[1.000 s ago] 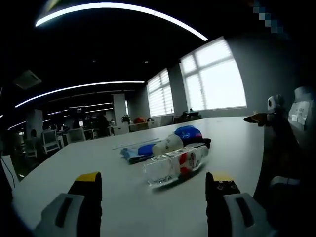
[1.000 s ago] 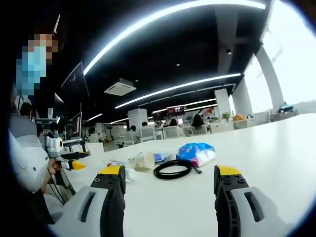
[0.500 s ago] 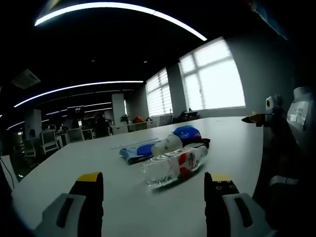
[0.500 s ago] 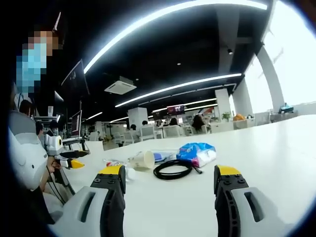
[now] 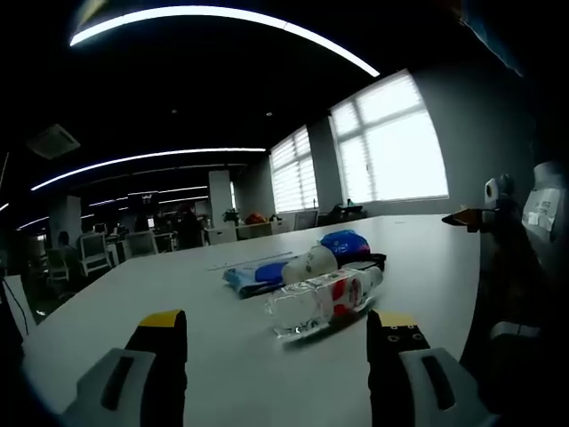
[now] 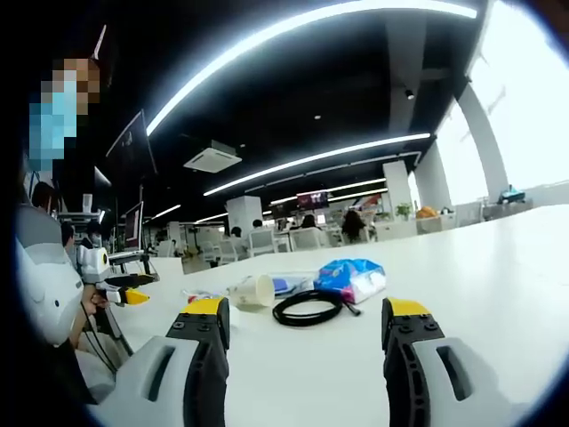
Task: Arrange the tabletop items into an orderly group along one side of the table until the central work area is clear of visible clutter.
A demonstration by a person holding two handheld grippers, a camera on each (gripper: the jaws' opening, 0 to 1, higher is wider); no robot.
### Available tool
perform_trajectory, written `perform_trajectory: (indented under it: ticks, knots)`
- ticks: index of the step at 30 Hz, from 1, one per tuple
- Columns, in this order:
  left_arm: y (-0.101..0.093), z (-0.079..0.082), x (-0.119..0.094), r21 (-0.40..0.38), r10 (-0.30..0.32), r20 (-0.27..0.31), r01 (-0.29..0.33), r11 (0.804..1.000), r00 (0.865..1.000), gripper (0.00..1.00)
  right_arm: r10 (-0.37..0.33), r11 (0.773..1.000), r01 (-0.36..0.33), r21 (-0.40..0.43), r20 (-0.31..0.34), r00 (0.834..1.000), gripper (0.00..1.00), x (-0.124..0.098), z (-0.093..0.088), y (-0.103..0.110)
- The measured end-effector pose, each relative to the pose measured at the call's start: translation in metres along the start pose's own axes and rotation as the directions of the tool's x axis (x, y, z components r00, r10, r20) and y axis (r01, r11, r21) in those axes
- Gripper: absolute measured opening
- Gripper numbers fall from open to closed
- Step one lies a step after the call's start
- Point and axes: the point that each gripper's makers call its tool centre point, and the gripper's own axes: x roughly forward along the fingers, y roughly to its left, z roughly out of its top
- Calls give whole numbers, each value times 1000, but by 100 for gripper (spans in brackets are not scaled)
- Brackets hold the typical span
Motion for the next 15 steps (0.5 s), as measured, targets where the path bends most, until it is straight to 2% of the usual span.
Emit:
perform_trajectory:
  ticks: [5,8,13,15]
  knots:
    - [1,1,3,1,-8,-8,8,1000,1000,82,36,998,-40,-56,-60,998,67,10,-7,8]
    - [1,3,4,18,-16,-7,16,1000,1000,81,45,997,-47,-63,-40,998,64,12,-3,10]
    - [0,6,5,38,-22,-4,22,999,1000,79,53,998,-54,-42,-22,998,51,16,2,10]
    - [0,7,6,49,-27,-7,27,998,1000,79,72,997,-73,-26,-16,997,51,18,4,13]
